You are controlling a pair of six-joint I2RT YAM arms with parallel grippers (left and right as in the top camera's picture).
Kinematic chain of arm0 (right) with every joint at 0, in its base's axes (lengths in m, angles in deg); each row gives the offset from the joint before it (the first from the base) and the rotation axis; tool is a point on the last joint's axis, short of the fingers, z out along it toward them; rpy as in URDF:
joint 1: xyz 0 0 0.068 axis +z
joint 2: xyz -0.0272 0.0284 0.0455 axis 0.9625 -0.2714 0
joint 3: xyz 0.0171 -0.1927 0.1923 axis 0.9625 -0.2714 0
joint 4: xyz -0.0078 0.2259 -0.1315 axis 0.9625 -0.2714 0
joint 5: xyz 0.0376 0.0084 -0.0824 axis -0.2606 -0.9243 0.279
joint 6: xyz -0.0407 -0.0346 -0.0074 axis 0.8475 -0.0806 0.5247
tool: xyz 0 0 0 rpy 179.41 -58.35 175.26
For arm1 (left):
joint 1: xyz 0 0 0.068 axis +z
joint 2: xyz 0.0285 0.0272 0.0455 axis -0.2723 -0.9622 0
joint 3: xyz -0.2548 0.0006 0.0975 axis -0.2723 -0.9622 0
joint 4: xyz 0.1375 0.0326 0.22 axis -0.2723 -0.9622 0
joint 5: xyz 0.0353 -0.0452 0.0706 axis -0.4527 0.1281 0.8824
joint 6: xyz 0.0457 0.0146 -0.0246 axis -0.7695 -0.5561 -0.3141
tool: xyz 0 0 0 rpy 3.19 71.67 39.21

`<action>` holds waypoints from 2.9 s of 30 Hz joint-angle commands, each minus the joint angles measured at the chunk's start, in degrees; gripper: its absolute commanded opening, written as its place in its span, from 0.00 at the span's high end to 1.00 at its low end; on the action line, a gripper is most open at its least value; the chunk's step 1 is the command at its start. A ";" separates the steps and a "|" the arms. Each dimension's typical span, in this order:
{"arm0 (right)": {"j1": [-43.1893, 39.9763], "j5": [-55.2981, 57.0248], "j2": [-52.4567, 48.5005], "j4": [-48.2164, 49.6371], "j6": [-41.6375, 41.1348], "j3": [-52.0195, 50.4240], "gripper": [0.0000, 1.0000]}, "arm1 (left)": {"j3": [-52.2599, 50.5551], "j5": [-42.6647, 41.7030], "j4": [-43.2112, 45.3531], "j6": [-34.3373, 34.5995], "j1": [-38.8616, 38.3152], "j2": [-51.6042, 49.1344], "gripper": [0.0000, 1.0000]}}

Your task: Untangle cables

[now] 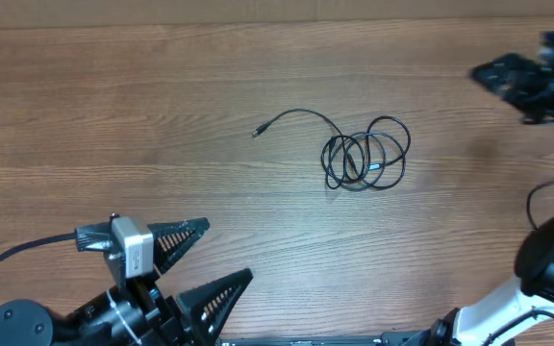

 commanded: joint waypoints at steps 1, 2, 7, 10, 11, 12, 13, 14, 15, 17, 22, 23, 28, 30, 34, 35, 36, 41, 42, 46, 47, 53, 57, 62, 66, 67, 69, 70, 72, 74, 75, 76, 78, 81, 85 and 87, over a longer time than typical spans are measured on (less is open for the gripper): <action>4.42 9.49 0.42 -1.99 4.02 0.50 0.00 | 3.48 -1.03 -1.20 -3.96 -0.31 -0.09 0.00; 5.68 11.06 0.42 -2.71 4.02 0.28 0.00 | 4.13 -0.94 -1.97 -4.81 -0.31 -0.09 0.00; 11.21 11.96 0.42 -7.13 4.04 -1.36 0.00 | 6.34 -0.63 -4.90 -7.56 -0.31 -0.09 0.00; 13.84 11.98 0.42 -8.72 4.07 -3.65 0.00 | 6.67 -0.63 -5.51 -7.98 -0.31 -0.09 0.00; 14.60 11.98 0.42 -8.87 4.07 -4.72 0.00 | 6.67 -0.63 -5.53 -8.00 -0.31 -0.09 0.00; 15.37 11.98 0.42 -8.87 4.09 -5.97 0.00 | 6.67 -0.63 -5.55 -7.98 -0.31 -0.09 0.00; 16.33 11.98 0.42 -8.92 4.48 -7.54 0.00 | 6.67 -0.63 -5.55 -7.98 -0.31 -0.09 0.00; 17.11 12.20 0.42 -8.66 4.48 -8.98 0.00 | 6.67 -0.63 -5.53 -7.98 -0.31 -0.09 0.00; 18.05 12.33 0.42 -7.98 4.46 -10.86 0.00 | 6.67 -0.66 -5.53 -7.96 -0.31 -0.09 0.00; 19.58 12.13 0.42 -6.64 4.42 -13.84 0.00 | 6.64 -0.66 -5.55 -7.98 -0.31 -0.09 0.00; 24.33 11.26 0.42 -1.46 4.17 -20.81 0.00 | 6.67 -0.85 -5.60 -7.96 -0.31 -0.09 0.00; 25.35 11.28 0.42 -0.59 3.96 -21.81 0.00 | 6.67 -0.85 -5.57 -7.93 -0.31 -0.09 0.00; 30.29 11.28 0.42 3.96 3.74 -25.55 0.08 | 6.67 -0.85 -5.57 -7.91 -0.31 -0.09 0.00; 31.39 11.28 0.42 5.70 3.72 -26.47 0.45 | 6.67 -0.87 -5.57 -7.91 -0.31 -0.09 0.00; 31.93 11.30 0.42 9.31 -0.85 -28.00 0.96 | 6.67 -0.96 -5.73 -7.89 -0.31 -0.09 0.00; 31.93 11.28 0.42 9.79 -1.77 -28.15 0.96 | 6.67 -0.96 -5.79 -7.89 -0.31 -0.09 0.00; 31.93 11.23 0.42 10.14 -2.40 -28.15 0.96 | 6.64 -0.96 -5.97 -7.89 -0.31 -0.09 0.00; 31.93 10.16 0.42 10.29 -2.49 -28.15 0.96 | 6.64 -0.90 -6.45 -7.89 -0.31 -0.09 0.00; 31.95 9.86 0.42 10.23 -2.47 -28.15 0.96 | 6.64 -0.90 -6.43 -7.89 -0.31 -0.09 0.00; 31.93 3.58 0.44 10.60 -2.01 -28.02 0.96 | 6.64 -0.81 -6.43 -7.91 -0.31 -0.09 0.00; 31.93 1.53 0.44 10.69 -2.01 -27.69 0.96 | 6.64 -0.83 -6.43 -7.91 -0.31 -0.09 0.00; 32.11 -9.29 0.94 8.28 -2.01 -20.04 0.96 | 6.64 -0.81 -6.34 -7.91 -0.31 -0.09 0.00; 33.99 -10.16 1.66 -0.02 0.92 -9.51 0.96 | 6.64 -0.61 -6.16 -7.91 -0.31 -0.09 0.01; 37.22 -6.25 1.68 -11.15 2.25 6.05 0.96 | 6.64 -0.63 -5.75 -7.91 -0.31 -0.09 0.00; 38.38 -3.87 1.68 -16.79 1.29 17.68 0.96 | 6.64 -0.63 -5.92 -7.93 -0.31 -0.09 0.00; 38.38 -3.41 1.68 -18.12 0.96 20.37 0.96 | 6.64 -0.63 -5.97 -7.93 -0.31 -0.09 0.00; 38.36 -3.06 1.68 -21.03 0.98 25.57 0.96 | 6.64 -0.61 -5.97 -7.98 -0.31 -0.09 0.01; 38.36 -3.06 1.68 -22.84 0.98 28.74 0.96 | 6.64 -0.31 -5.95 -8.17 -0.31 -0.09 0.00; 38.45 -3.06 1.68 -25.70 0.98 33.81 0.96 | 6.64 2.10 -6.01 -8.13 -0.31 -0.09 0.00; 38.75 -3.08 1.70 -28.70 0.98 38.84 0.96 | 6.62 5.33 -6.03 -8.09 -0.31 -0.09 0.01; 38.95 -3.06 1.70 -29.97 0.98 40.87 0.96 | 6.60 6.75 -6.01 -7.78 -0.31 -0.11 0.00; 39.04 -3.08 1.73 -31.45 0.98 43.15 0.96 | 6.60 7.72 -6.01 -7.39 -0.31 -0.11 0.00; 39.36 -3.08 1.73 -33.68 0.98 46.58 0.96 | 6.60 8.44 -5.95 -6.82 -0.31 -0.11 0.00; 39.95 -3.19 2.05 -34.91 -0.02 50.42 0.96 | 6.60 8.41 -5.95 -6.84 -0.31 -0.13 0.01; 41.53 -3.52 2.86 -34.40 -0.13 53.18 0.96 | 6.60 10.12 -6.49 -7.04 -0.31 -0.13 0.01; 42.03 -3.50 2.99 -33.14 -0.15 54.45 0.96 | 6.45 12.07 -7.23 -7.04 -0.31 -0.15 0.00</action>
